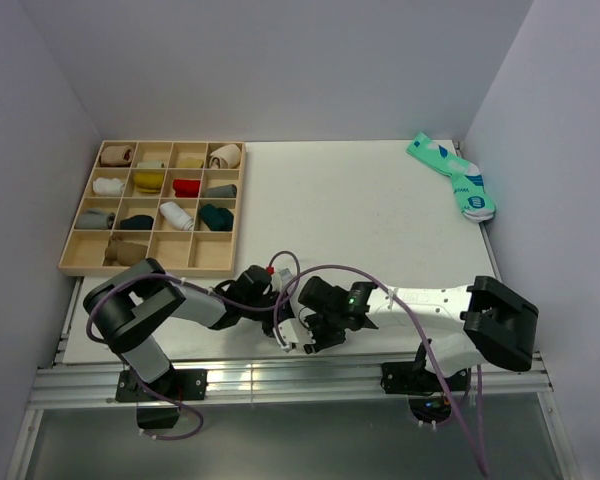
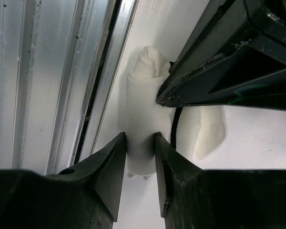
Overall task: Roll the socks
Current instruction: Roll the sock at the center of the board.
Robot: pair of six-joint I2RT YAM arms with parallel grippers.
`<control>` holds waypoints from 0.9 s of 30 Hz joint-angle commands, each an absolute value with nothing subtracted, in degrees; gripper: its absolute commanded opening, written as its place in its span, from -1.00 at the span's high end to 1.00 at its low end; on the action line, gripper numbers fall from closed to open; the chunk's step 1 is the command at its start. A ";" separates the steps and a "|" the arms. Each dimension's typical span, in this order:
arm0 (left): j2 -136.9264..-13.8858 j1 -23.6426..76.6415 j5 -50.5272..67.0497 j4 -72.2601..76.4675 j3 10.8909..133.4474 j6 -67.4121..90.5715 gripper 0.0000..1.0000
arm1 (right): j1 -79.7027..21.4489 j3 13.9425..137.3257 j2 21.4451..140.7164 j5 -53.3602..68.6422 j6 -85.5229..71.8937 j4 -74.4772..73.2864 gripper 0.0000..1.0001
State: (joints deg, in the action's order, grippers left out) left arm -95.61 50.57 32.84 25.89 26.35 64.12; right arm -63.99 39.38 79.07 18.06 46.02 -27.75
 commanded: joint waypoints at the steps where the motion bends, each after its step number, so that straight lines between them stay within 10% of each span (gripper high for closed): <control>1: -97.12 49.48 26.98 12.75 24.43 58.10 0.99 | -64.77 39.73 81.30 16.00 45.18 -26.37 0.25; 11: -94.40 48.52 25.58 13.62 25.31 56.60 0.99 | -64.16 42.89 85.43 17.39 44.03 -30.23 0.83; 27: -80.96 47.81 20.48 22.93 19.52 61.08 0.77 | -56.87 55.37 95.45 25.14 43.77 -42.63 0.90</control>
State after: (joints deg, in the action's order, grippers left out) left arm -84.77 48.49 24.82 21.58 21.50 60.93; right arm -58.19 54.04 93.47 25.06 44.42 -36.67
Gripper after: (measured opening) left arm 0.099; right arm 0.191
